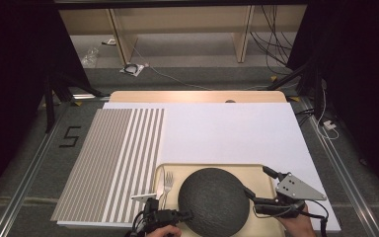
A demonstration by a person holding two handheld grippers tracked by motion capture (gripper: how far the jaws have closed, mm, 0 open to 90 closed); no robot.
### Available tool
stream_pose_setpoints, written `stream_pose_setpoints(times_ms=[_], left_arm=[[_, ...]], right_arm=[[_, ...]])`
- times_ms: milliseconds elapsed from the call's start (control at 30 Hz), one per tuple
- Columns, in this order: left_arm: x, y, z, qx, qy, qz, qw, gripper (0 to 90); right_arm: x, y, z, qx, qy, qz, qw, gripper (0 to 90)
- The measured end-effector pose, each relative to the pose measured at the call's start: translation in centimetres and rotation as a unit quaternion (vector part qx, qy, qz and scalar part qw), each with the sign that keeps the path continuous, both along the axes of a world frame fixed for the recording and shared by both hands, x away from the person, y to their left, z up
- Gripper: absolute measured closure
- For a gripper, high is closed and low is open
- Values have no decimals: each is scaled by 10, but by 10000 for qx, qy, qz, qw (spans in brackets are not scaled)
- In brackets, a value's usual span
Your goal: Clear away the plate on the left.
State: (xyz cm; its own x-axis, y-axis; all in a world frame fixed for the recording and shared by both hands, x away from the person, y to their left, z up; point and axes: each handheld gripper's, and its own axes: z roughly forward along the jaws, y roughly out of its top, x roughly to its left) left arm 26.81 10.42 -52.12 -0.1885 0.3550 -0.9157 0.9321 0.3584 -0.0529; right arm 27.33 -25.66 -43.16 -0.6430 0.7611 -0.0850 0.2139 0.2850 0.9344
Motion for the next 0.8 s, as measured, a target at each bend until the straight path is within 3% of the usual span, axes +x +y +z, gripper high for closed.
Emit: stream_pose_setpoints(times_ms=[133,333,633,800], left_arm=[[0,0,-1,-24,35,-41,10000,779],[1,-1,2,-22,-61,-126,9999,659],[2,0,6,-33,-144,-269,9995,549],[2,0,10,123,-311,-303,9990,507]], right_arm=[[0,0,0,-5,-5,1,10000,160],[0,0,0,-11,-13,8,10000,160],[0,0,0,-17,-3,13,10000,160],[0,0,0,-8,6,17,10000,160]])
